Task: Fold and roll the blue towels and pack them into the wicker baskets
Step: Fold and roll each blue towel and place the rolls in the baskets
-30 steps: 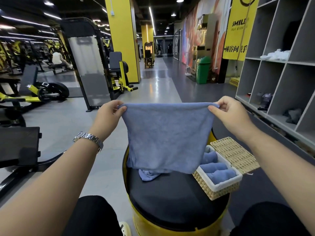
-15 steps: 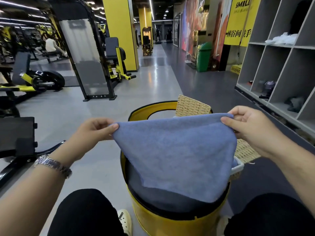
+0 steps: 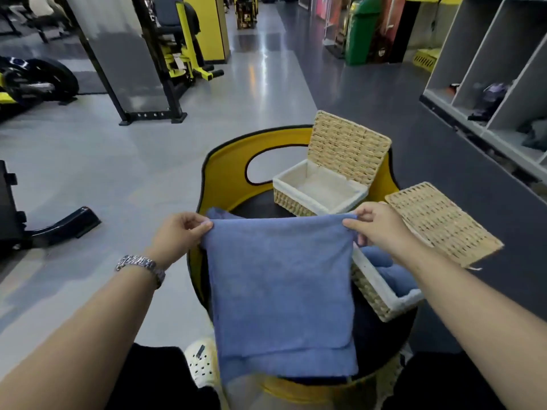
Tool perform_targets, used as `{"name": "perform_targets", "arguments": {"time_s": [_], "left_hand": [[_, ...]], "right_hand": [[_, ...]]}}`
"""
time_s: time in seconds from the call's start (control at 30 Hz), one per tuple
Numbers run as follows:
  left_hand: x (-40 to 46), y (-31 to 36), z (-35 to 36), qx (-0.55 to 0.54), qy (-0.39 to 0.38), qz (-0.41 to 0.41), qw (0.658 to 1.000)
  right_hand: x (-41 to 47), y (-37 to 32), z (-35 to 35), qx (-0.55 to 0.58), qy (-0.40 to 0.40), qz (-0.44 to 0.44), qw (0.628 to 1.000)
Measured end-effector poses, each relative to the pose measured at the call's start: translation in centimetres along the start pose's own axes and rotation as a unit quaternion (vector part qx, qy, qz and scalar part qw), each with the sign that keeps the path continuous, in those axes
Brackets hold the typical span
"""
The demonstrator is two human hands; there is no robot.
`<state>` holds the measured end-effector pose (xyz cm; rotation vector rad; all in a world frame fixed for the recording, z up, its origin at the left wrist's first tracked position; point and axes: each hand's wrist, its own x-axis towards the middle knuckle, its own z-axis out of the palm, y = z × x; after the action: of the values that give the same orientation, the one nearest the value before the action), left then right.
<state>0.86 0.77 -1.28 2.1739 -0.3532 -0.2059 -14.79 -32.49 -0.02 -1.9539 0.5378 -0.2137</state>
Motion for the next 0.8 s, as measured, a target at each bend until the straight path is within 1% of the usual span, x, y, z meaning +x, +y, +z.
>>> {"name": "perform_targets", "arguments": {"time_s": [0.1, 0.2, 0.3, 0.37, 0.47, 0.6, 0.73, 0.8], "left_hand": [[1.7, -1.2, 1.5, -0.006, 0.024, 0.01, 1.0], [1.8, -1.3, 1.2, -0.005, 0.016, 0.024, 1.0], [0.6, -1.9, 0.0, 0.035, -0.02, 0.036, 0.999], [-1.1, -2.5, -0.5, 0.083, -0.068, 0.06, 0.992], [-4.2, -3.3, -0.1, 0.154, -0.138, 0.101, 0.973], [-7.3, -5.3, 1.2, 0.214, -0.2, 0.116, 0.949], [-9.3, -8.0, 4.0, 0.292, -0.242, 0.119, 0.918], [-10.0, -9.2, 5.5, 0.326, -0.264, 0.111, 0.901]], "right_hand": [[2.2, 1.2, 1.6, 0.005, -0.002, 0.016, 1.0], [3.2, 1.1, 2.1, 0.014, -0.009, 0.008, 1.0], [2.9, 1.3, 1.0, -0.046, -0.03, -0.027, 0.998], [1.7, 1.7, -0.2, -0.113, -0.075, -0.043, 0.99], [-0.6, 2.8, -1.0, -0.182, -0.158, -0.041, 0.97], [-3.1, 4.9, -0.1, -0.273, -0.228, -0.055, 0.933], [-4.4, 7.6, 2.2, -0.371, -0.291, -0.091, 0.877], [-4.6, 9.2, 3.2, -0.414, -0.307, -0.102, 0.851]]}}
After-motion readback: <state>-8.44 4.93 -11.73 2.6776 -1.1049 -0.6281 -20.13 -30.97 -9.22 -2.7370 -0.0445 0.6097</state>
